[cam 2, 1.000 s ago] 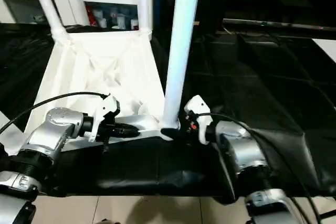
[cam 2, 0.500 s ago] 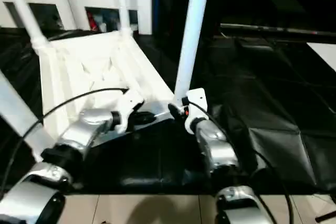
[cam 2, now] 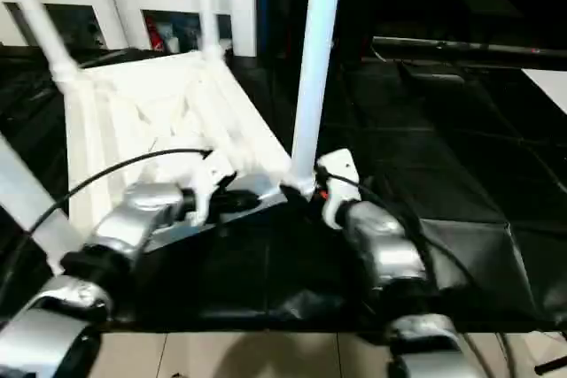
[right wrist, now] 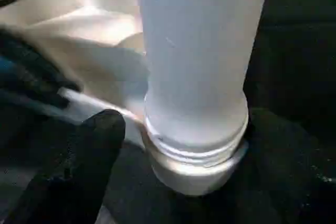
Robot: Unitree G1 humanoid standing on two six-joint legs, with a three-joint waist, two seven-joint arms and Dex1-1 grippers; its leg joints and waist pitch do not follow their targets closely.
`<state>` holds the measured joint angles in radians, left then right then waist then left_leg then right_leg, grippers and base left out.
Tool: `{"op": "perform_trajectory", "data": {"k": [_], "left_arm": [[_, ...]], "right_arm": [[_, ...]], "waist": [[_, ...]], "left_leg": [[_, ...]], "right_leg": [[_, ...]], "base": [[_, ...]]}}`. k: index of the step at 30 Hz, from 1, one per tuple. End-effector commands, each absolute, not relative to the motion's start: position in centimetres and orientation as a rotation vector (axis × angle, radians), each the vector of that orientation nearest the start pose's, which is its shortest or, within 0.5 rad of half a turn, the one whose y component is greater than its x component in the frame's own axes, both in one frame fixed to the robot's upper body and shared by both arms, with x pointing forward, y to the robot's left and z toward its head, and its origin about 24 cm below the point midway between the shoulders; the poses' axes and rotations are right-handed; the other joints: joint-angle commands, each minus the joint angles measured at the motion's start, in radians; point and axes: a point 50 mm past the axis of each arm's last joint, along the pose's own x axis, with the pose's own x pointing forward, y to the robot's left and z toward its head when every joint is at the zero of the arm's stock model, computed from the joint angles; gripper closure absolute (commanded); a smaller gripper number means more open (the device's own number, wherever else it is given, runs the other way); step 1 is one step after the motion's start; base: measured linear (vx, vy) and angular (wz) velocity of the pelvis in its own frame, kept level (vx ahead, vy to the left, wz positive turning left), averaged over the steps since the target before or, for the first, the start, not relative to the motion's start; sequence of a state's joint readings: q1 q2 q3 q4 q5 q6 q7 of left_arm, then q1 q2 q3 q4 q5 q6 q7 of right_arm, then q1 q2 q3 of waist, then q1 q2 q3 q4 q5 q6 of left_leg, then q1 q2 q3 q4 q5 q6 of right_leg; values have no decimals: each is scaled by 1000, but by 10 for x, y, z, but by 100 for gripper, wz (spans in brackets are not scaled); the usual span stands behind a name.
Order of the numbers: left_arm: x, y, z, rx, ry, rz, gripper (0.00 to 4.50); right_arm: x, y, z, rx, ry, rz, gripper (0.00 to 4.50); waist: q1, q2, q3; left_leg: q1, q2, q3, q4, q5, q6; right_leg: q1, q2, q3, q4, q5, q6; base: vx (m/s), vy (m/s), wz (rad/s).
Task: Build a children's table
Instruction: Rotate leg to tighten
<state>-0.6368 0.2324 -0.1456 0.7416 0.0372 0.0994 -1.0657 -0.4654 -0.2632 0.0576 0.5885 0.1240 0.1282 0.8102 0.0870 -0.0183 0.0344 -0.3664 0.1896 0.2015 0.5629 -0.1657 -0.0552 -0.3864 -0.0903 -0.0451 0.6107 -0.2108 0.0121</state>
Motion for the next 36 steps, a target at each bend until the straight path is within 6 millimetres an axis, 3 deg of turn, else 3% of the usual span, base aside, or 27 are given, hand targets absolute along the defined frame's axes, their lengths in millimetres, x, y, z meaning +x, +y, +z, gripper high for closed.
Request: {"op": "perform_trajectory", "data": {"k": [1, 3, 5, 9, 12, 14, 16, 17, 19, 26, 31, 34, 35, 36], "left_arm": [[323, 118, 40, 146, 375, -1222, 450], [317, 125, 42, 128, 392, -1290, 450], [312, 129, 43, 118, 408, -1353, 450], [307, 133, 43, 102, 429, -1384, 450], [307, 134, 43, 102, 436, -1387, 450], [307, 135, 43, 106, 435, -1378, 450], [307, 136, 43, 108, 433, -1372, 450], [308, 136, 43, 106, 433, -1366, 450], [307, 137, 43, 104, 432, -1364, 450], [305, 140, 44, 97, 445, -1370, 450], [307, 137, 42, 98, 445, -1344, 450], [312, 131, 39, 118, 443, -1282, 450], [316, 123, 36, 129, 438, -1233, 450], [320, 115, 34, 137, 434, -1194, 450]], "right_arm": [[316, -147, 38, -72, 305, 924, 53], [315, -153, 42, -89, 308, 966, 53], [314, -155, 44, -92, 313, 996, 53], [309, -153, 43, -86, 340, 1053, 53], [308, -152, 42, -85, 350, 1072, 53], [307, -150, 41, -87, 357, 1082, 70], [307, -150, 40, -88, 359, 1084, 70], [308, -149, 40, -88, 360, 1085, 98], [308, -149, 40, -86, 360, 1087, 105], [308, -147, 39, -62, 360, 1087, 164], [311, -146, 32, -32, 352, 985, 172], [316, -144, 24, -20, 354, 839, 173], [317, -141, 18, -8, 352, 750, 173], [317, -137, 13, 8, 355, 682, 173]], "waist": [[2, -21, -42], [1, -20, -42], [1, -19, -43], [7, -22, -49], [10, -24, -51], [11, -30, -50], [11, -28, -50], [11, -30, -50], [11, -29, -49], [10, -28, -51], [5, -26, -51], [-3, -26, -47], [-7, -21, -44], [-9, -23, -42]], "left_leg": [[7, 44, -18, -59, -232, 69], [10, 47, -19, -61, -248, 54], [9, 49, -18, -61, -234, 52], [8, 47, -12, -52, -154, 81], [3, 43, -9, -45, -118, 103], [1, 43, -10, -45, -127, 106], [1, 44, -11, -45, -133, 101], [1, 44, -11, -45, -135, 99], [1, 44, -11, -45, -139, 95], [1, 43, -11, -43, -119, 102], [2, 42, -11, -42, -122, 96], [0, 40, -14, -47, -164, 70], [3, 40, -15, -50, -190, 52], [8, 41, -17, -54, -219, 28]], "right_leg": [[31, -58, 36, -85, -228, -197], [29, -58, 37, -84, -251, -198], [29, -57, 38, -79, -217, -209], [32, -53, 35, -62, -72, -249], [31, -51, 34, -56, -14, -259], [31, -53, 34, -57, -35, -256], [30, -54, 34, -58, -57, -250], [30, -54, 34, -59, -67, -247], [29, -54, 35, -59, -74, -245], [31, -53, 34, -55, -45, -249], [30, -51, 34, -54, -40, -254], [28, -56, 36, -64, -115, -241], [24, -57, 37, -70, -164, -228], [24, -58, 37, -77, -219, -213]], "base": [[0, 0, 0], [0, 0, 0], [0, 0, 0], [0, 0, 0], [0, 0, 0], [0, 0, 0], [0, 0, 0], [0, 0, 0], [0, 0, 0], [0, 0, 0], [0, 0, 0], [0, 0, 0], [0, 0, 0], [0, 0, 0]]}}
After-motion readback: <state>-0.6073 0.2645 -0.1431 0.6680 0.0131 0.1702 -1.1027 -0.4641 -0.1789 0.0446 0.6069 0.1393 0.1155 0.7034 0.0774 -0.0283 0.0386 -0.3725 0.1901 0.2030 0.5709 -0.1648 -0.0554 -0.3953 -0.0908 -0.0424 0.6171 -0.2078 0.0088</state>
